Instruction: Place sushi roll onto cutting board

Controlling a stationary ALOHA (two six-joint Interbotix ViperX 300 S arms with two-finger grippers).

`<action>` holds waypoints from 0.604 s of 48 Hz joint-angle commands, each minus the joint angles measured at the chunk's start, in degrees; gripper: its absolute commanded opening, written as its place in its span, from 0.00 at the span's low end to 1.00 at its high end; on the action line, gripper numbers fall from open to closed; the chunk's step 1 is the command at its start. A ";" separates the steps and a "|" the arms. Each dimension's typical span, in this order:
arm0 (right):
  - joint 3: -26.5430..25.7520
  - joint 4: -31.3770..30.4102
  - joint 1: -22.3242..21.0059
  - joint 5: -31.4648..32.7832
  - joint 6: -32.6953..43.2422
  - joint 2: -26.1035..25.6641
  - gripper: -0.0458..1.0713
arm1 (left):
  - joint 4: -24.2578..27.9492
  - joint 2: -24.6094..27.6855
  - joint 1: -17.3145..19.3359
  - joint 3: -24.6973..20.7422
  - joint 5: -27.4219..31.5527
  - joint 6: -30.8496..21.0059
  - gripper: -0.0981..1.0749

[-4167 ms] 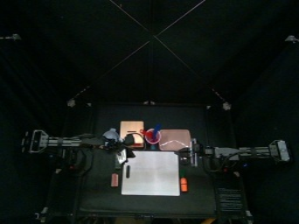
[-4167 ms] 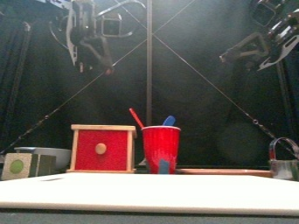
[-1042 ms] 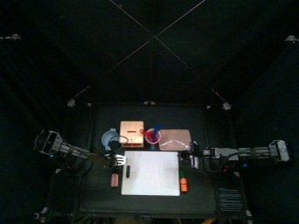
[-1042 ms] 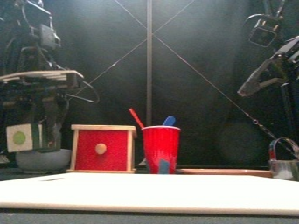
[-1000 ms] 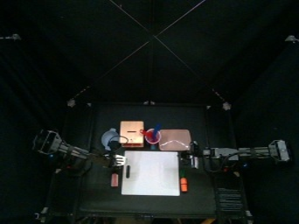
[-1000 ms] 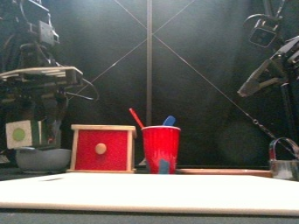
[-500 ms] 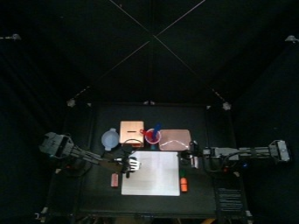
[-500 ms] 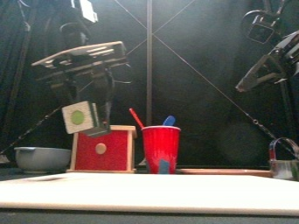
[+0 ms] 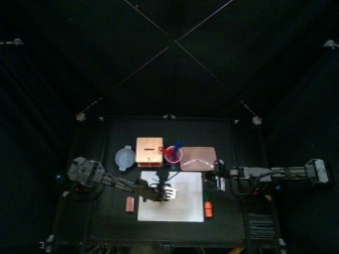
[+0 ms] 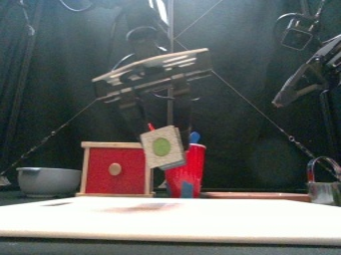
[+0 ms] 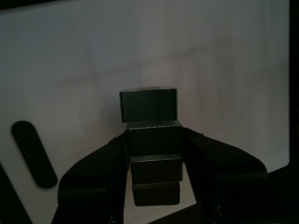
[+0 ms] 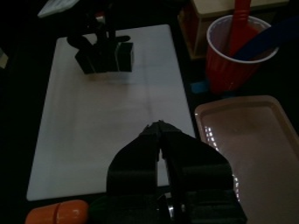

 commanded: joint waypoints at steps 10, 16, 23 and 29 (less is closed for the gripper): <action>-0.79 0.09 0.35 0.18 -0.09 0.09 0.05 | -0.09 4.75 2.81 -8.17 0.18 2.37 0.74; -0.53 0.09 0.35 0.53 -0.09 0.00 0.05 | -1.32 6.15 3.60 -9.84 0.26 2.81 0.78; -0.09 0.00 0.35 1.58 -0.09 -0.09 0.05 | -2.81 6.42 3.87 -10.28 0.88 3.60 0.84; 0.35 0.00 0.35 2.02 -0.09 -0.09 0.05 | -3.25 6.06 3.87 -10.28 2.20 3.69 0.86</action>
